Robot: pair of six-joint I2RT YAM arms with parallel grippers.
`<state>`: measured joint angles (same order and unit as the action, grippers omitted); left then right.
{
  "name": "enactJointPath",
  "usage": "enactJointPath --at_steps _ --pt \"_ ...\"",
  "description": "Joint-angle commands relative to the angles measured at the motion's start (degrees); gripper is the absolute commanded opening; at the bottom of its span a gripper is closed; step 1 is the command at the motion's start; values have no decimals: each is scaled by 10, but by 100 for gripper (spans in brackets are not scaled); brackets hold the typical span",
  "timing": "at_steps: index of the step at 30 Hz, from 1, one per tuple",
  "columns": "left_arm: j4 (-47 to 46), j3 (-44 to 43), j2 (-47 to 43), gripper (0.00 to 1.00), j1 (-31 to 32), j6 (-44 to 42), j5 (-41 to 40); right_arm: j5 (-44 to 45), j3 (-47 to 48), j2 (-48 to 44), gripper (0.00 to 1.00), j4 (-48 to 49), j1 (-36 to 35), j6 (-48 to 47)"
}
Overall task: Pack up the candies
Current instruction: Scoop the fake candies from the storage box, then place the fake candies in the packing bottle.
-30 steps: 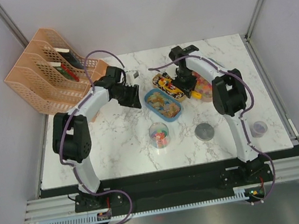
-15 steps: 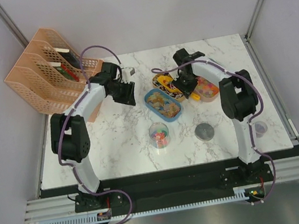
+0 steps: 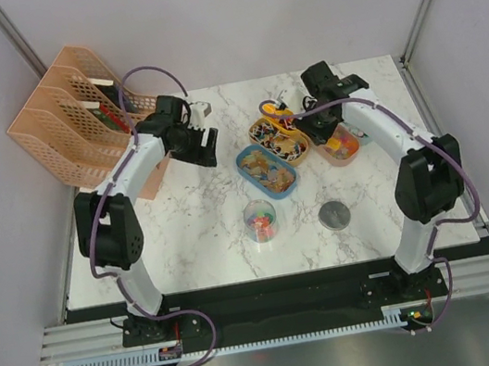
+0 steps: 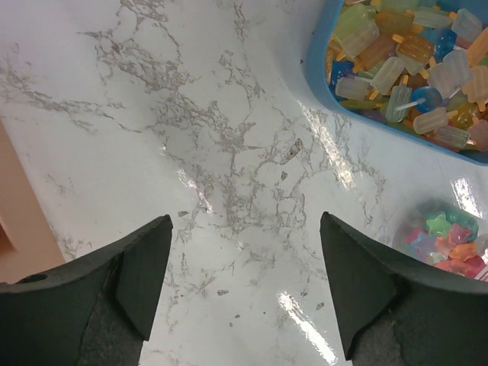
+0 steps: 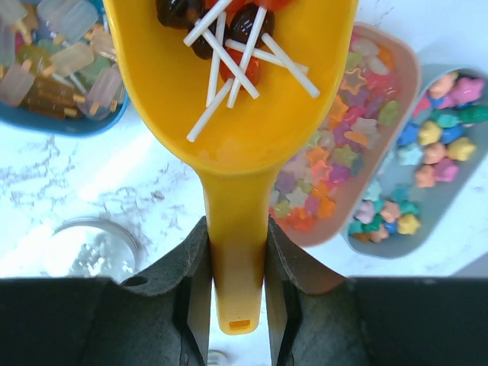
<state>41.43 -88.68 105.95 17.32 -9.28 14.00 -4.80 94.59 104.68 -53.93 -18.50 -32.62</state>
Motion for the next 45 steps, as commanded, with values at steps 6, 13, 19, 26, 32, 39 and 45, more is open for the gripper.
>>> enactJointPath --at_steps 6,13,19,26,32,39,45 --pt "-24 29 -66 96 -4 36 -27 43 -42 -126 0 -82 -78 -136" --pt "-82 90 -67 100 -4 45 -121 74 15 -134 0 -197 -159 -195" --pt "-97 100 -81 100 -20 44 -137 110 -36 -154 0 -207 -192 -235" --pt "-110 119 -95 100 -19 85 -137 196 -39 -146 0 -250 -253 -240" --pt "-125 113 -86 100 -19 81 -137 267 -41 -136 0 -271 -297 -235" --pt "-137 127 -112 100 -18 88 -137 342 -56 -113 0 -290 -334 -216" --pt "-148 145 -136 100 -15 88 -137 399 -70 -101 0 -297 -360 -210"
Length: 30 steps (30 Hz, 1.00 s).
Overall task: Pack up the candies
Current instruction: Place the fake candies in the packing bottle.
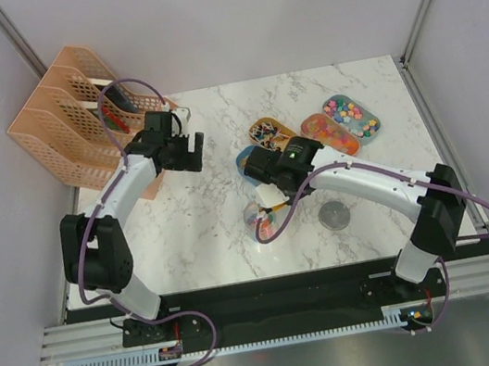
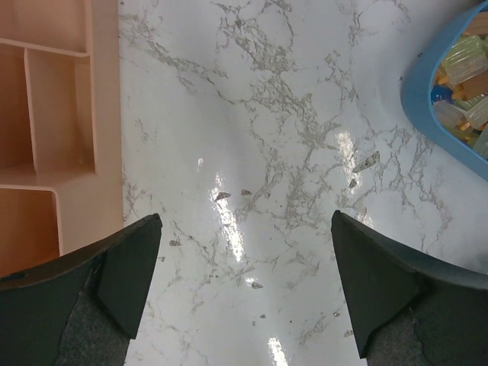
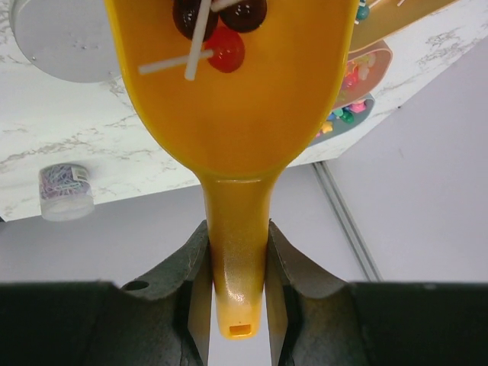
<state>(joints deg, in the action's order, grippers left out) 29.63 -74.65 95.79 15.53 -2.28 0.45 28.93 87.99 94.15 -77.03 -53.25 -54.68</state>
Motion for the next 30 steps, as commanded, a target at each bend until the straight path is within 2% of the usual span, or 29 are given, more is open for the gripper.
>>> enactJointPath --at_steps 1,17,20,24,26,27,28,30 --pt "-31 7 -36 100 4 18 -2 73 -5 4 0 -65 -14 11" --pt "-36 19 -67 100 15 18 12 155 -17 2 0 -66 -55 1" --pt "-34 24 -80 100 16 32 44 161 -12 3 0 -66 -55 3" --pt "-20 25 -102 98 19 33 153 152 23 4 0 -65 -54 19" --pt "-6 23 -109 78 20 29 200 116 69 10 0 -65 -42 54" --pt "-4 21 -113 60 20 27 245 99 87 21 0 -65 -35 71" --pt "-4 22 -120 3 20 25 267 60 118 27 0 -65 -18 104" --pt "2 19 -123 2 20 26 332 16 146 50 0 -65 4 140"
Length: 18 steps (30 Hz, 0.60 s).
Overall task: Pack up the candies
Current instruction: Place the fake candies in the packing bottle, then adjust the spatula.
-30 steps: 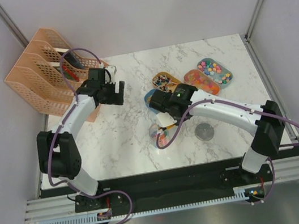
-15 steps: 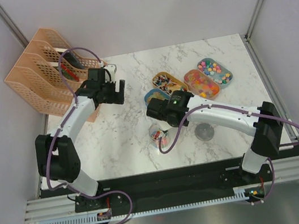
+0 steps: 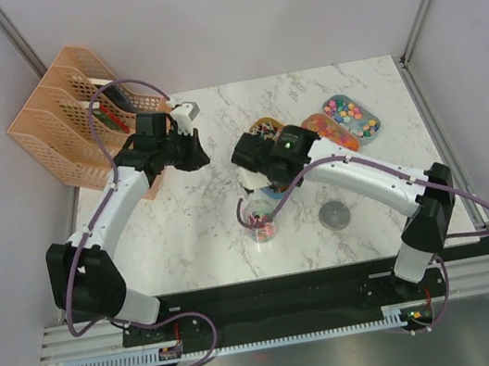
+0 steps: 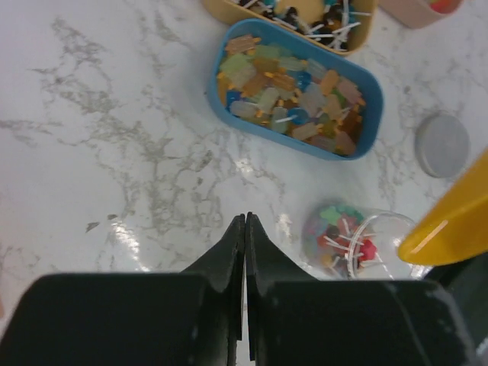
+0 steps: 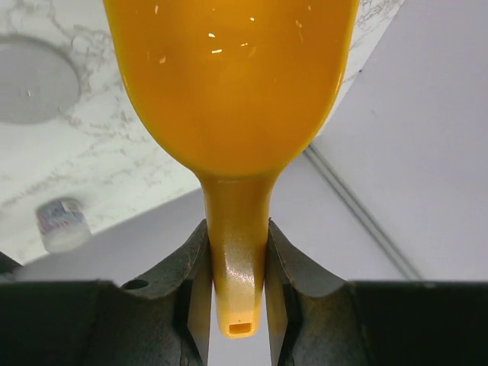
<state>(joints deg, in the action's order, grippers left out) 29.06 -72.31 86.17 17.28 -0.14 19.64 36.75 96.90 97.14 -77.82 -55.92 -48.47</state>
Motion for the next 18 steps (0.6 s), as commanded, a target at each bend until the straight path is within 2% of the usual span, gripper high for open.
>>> enactJointPath --at_steps 1,4,9,18 --pt "7 -5 -26 2 3 5 164 -83 78 28 0 -58 53 92" --pt "9 -30 -10 2 3 33 223 -128 91 59 0 -49 77 133" --pt "14 -52 5 2 5 44 263 -136 122 83 0 -35 85 145" --pt "9 -65 35 2 7 52 262 -170 201 89 0 -31 83 143"
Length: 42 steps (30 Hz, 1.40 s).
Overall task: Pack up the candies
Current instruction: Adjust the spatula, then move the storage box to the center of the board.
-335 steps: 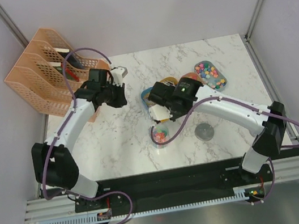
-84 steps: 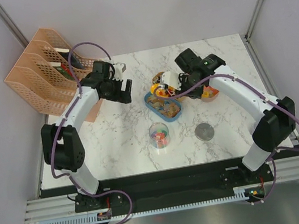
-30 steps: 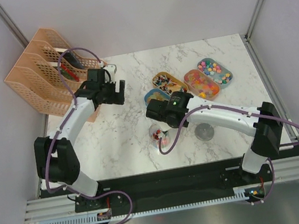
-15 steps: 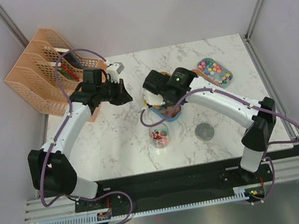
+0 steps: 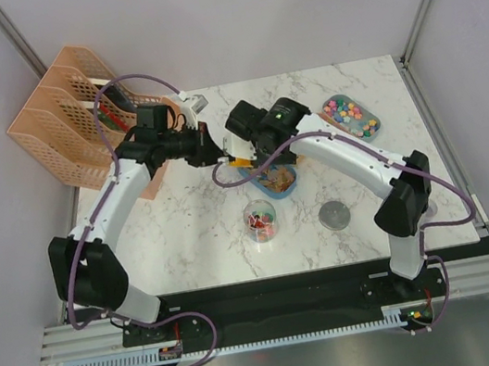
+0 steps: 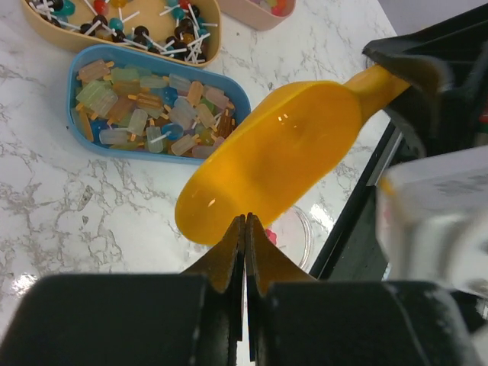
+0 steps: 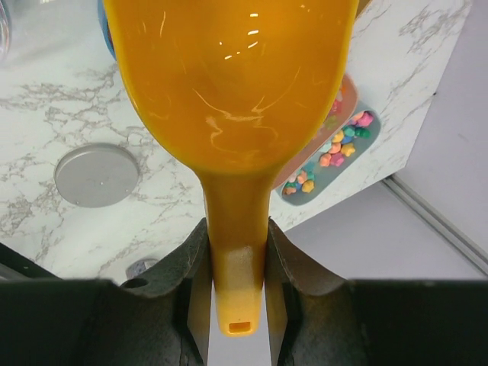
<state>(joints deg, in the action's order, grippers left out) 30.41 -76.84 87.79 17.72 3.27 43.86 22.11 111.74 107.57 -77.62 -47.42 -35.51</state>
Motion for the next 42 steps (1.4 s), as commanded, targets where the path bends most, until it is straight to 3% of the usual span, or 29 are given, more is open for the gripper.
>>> enactJointPath --at_steps 1,19,23,25,27,32,38,42 --pt "-5 -21 25 2 4 17 18 -33 59 -17 0 -32 -4 13" --pt "-19 -44 69 2 5 24 -6 -109 145 -71 0 -5 -1 47" --pt "-13 -47 31 2 2 -9 -236 -115 131 -82 0 -13 28 75" --pt "-16 -33 35 2 2 -31 -259 -123 106 -87 0 -24 43 90" --pt "-9 -13 54 2 2 -70 -237 -123 62 -99 0 -31 56 97" --pt "-5 28 99 2 3 -60 -148 -119 8 -110 0 -38 87 105" --pt "-80 74 146 2 19 -38 -121 -135 -30 -97 0 -48 132 105" --pt "-90 53 186 2 25 -19 -109 -146 -61 -89 0 -60 134 101"
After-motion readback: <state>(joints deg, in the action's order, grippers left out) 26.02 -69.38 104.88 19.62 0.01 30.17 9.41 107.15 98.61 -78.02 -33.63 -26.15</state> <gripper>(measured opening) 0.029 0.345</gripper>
